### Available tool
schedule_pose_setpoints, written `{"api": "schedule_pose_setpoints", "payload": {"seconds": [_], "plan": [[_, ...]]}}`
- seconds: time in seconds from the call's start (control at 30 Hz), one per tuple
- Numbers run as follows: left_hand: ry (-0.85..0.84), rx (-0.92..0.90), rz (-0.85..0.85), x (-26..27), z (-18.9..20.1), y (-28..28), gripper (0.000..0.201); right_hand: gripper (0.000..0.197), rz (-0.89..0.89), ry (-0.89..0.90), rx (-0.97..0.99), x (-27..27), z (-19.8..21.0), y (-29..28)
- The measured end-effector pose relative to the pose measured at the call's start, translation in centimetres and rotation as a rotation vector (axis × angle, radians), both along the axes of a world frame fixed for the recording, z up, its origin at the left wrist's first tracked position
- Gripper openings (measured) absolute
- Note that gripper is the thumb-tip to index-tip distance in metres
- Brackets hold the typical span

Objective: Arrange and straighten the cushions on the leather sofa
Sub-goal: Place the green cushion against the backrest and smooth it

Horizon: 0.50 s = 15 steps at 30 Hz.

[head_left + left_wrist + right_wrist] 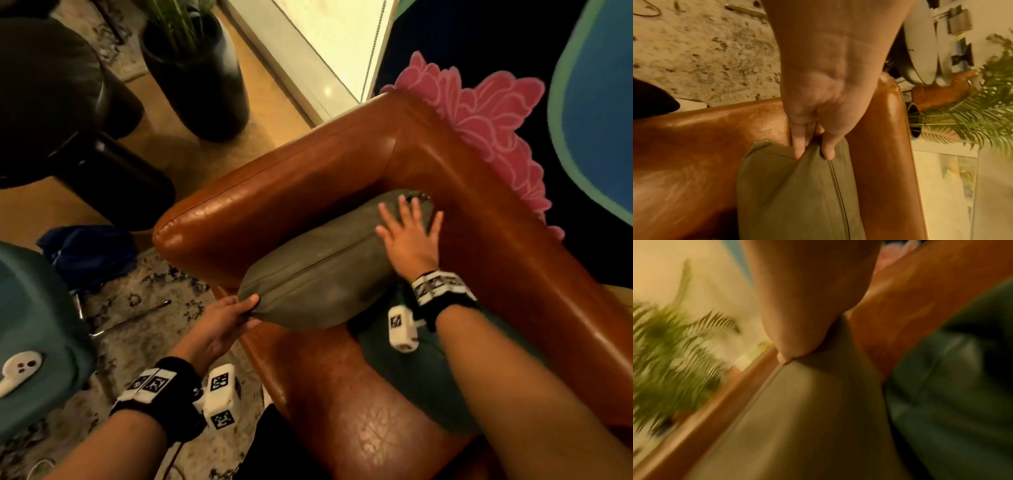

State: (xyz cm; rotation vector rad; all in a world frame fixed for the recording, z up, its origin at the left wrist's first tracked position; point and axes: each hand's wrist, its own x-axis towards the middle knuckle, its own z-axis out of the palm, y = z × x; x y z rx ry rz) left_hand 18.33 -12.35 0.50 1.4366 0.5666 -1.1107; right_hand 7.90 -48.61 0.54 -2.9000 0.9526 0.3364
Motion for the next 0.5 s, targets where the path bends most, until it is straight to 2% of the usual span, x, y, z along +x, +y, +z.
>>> {"api": "schedule_pose_setpoints", "payload": {"seconds": [0.03, 0.1, 0.17, 0.23, 0.27, 0.33, 0.37, 0.43, 0.47, 0.5], "plan": [[-0.024, 0.039, -0.020, 0.2, 0.2, -0.1, 0.020, 0.054, -0.092, -0.054, 0.063, -1.1, 0.8, -1.9], [-0.127, 0.149, -0.028, 1.0, 1.1, -0.5, 0.008, 0.053, -0.332, -0.280, 0.199, -5.2, 2.2, -5.0], [-0.398, 0.349, -0.073, 2.3, 1.9, -1.1, 0.023, 0.048, -0.632, -0.478, 0.267, -11.4, 3.2, -6.9], [-0.781, 0.537, -0.185, 2.7, 4.9, -3.3, 0.032, 0.042, -0.974, -0.513, 0.279, -18.4, 2.8, -7.2], [-0.960, 0.537, -0.254, 2.1, 6.8, -5.5, 0.027, 0.041, -1.155, -0.509, 0.275, -22.1, 2.4, -6.6], [-1.179, 0.336, -0.458, -0.6, 9.8, -11.1, 0.017, 0.039, -1.423, -0.467, 0.289, -27.5, 1.1, -4.6], [-1.184, 0.214, -0.615, -2.2, 10.4, -13.8, 0.015, 0.038, -1.422, -0.413, 0.326, -29.2, 0.1, -2.9], [-1.080, 0.020, -0.989, -6.1, 9.1, -19.4, 0.013, 0.033, -1.332, -0.232, 0.524, -32.3, -3.3, 0.1], [-1.022, -0.040, -1.119, -7.9, 7.4, -21.5, 0.015, 0.032, -1.285, -0.239, 0.564, -33.3, -4.8, 1.3], [-0.977, -0.067, -1.221, -9.9, 5.9, -23.5, 0.020, 0.031, -1.316, -0.323, 0.569, -34.8, -6.4, 2.6]]}}
